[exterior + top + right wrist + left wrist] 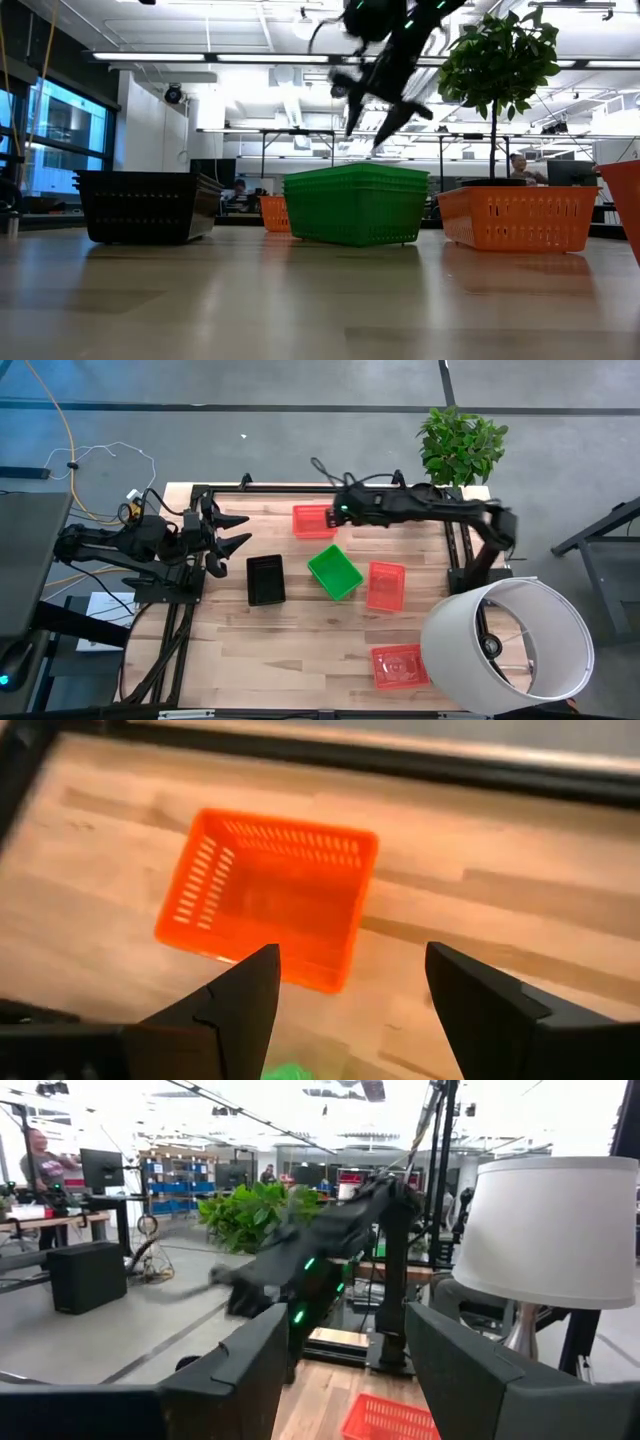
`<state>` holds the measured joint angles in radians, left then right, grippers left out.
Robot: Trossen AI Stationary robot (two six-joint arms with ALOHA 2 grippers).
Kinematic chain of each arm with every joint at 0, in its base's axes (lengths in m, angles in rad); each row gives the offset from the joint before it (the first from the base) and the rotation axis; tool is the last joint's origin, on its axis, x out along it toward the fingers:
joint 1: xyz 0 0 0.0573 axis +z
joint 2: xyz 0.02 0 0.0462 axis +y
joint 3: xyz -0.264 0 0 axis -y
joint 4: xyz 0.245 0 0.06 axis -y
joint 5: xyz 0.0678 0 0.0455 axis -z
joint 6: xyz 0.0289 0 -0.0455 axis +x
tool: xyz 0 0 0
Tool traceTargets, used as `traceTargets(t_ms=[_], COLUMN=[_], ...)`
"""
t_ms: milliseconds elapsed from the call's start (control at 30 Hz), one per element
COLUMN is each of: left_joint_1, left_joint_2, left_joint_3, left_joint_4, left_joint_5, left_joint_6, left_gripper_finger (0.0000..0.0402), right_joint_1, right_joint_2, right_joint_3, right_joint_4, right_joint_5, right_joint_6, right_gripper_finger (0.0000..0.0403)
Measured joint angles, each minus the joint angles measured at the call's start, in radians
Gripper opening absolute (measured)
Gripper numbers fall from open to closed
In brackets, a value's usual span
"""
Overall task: Stack baskets by color
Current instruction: Stack the top orange basket on the orange basket
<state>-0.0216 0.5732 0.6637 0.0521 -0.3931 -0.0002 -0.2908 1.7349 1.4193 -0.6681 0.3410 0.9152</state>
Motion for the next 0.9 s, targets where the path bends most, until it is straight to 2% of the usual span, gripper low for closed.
traceTargets(t_ms=[167,300,533,733,900], left_joint_1=[0.000,0.000,0.000,0.000,0.000], left_joint_2=[0.000,0.000,0.000,0.000,0.000], left_joint_3=[0.000,0.000,0.000,0.000,0.000], left_joint_4=[0.000,0.000,0.000,0.000,0.000], left_joint_5=[0.000,-0.001,-0.001,-0.003,-0.003], left_joint_6=[0.001,0.003,0.003,0.002,-0.007], left_gripper_finger=[0.0193,0.0191,0.0193,0.0191,0.0191], right_joint_1=[-0.023,-0.039,-0.044,-0.049,-0.055], right_joint_2=[0.171,0.243,0.279,0.284,0.296], right_joint_3=[0.059,0.072,0.072,0.072,0.073], right_joint_4=[-0.009,-0.001,0.004,0.059,0.088], right_joint_5=[-0.027,-0.060,-0.002,-0.017,-0.040], right_joint_6=[0.011,0.061,0.106,0.113,0.101], right_gripper_finger=[0.0234,0.0223,0.0178,0.0148,0.0142])
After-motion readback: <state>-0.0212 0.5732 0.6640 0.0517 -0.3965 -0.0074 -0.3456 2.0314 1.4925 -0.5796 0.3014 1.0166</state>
